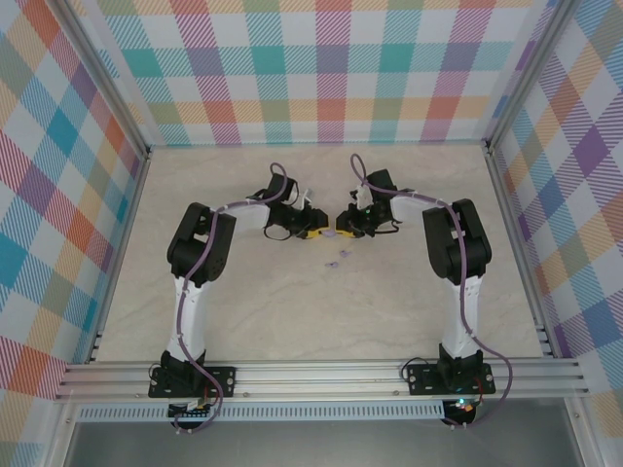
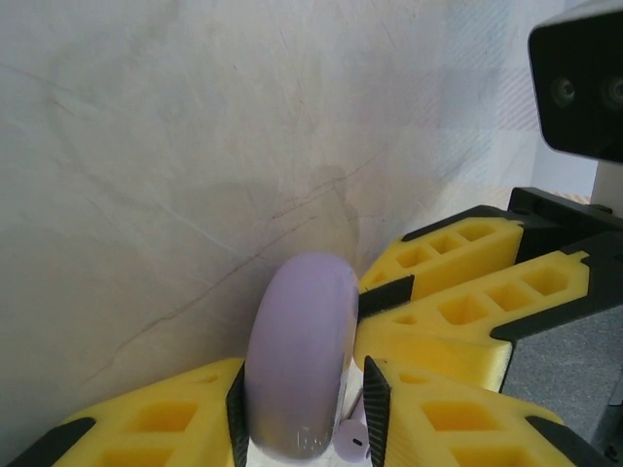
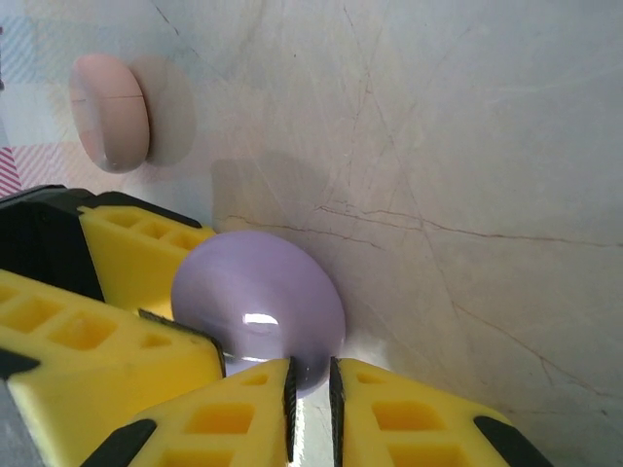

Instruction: Insert the wireless bluetooth earbuds into the charging case

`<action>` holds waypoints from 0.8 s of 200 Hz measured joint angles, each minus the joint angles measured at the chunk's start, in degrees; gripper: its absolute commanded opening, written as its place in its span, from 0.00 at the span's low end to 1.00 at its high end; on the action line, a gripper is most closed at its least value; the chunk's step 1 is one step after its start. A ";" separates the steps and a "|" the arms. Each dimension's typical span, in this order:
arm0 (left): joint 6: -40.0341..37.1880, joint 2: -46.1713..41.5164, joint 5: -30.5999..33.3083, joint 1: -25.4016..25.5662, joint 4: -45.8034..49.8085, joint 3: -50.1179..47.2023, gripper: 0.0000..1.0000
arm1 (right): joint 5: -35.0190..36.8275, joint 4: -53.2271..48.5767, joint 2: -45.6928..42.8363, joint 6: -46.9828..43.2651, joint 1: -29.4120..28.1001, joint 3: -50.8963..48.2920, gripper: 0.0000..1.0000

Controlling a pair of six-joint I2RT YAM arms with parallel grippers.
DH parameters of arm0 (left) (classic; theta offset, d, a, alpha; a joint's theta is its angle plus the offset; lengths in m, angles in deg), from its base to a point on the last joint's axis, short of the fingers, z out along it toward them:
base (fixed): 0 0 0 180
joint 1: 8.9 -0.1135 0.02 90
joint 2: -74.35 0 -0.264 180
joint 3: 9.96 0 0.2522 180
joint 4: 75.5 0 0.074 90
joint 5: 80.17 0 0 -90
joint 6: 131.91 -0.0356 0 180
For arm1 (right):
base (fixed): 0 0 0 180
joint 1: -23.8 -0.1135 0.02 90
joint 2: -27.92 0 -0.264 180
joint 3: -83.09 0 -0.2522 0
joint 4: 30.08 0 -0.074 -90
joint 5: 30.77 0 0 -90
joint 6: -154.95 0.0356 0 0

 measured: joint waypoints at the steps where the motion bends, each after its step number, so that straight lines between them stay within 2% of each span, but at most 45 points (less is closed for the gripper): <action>1: 0.04 0.00 0.00 0.04 0.00 0.00 0.36 | 0.00 0.00 0.00 0.00 0.00 0.00 0.18; 24: -0.02 0.00 0.11 0.55 0.33 0.02 0.33 | 0.07 0.00 0.11 0.02 0.00 0.00 0.18; 54: -0.04 0.00 0.31 0.70 0.90 0.04 0.20 | 0.24 0.02 0.11 0.02 0.00 0.00 0.19; 87: -1.31 -0.33 1.29 0.70 1.79 0.31 0.19 | 0.79 0.85 -0.98 0.13 0.13 -1.57 0.25; 127: -3.54 -3.52 3.34 0.42 3.69 0.26 0.18 | 1.01 1.75 -10.40 0.04 1.73 -7.69 0.32; 160: -6.36 -10.27 2.32 -0.04 3.19 0.02 0.15 | -1.09 3.54 -19.74 -1.01 4.72 -10.56 0.37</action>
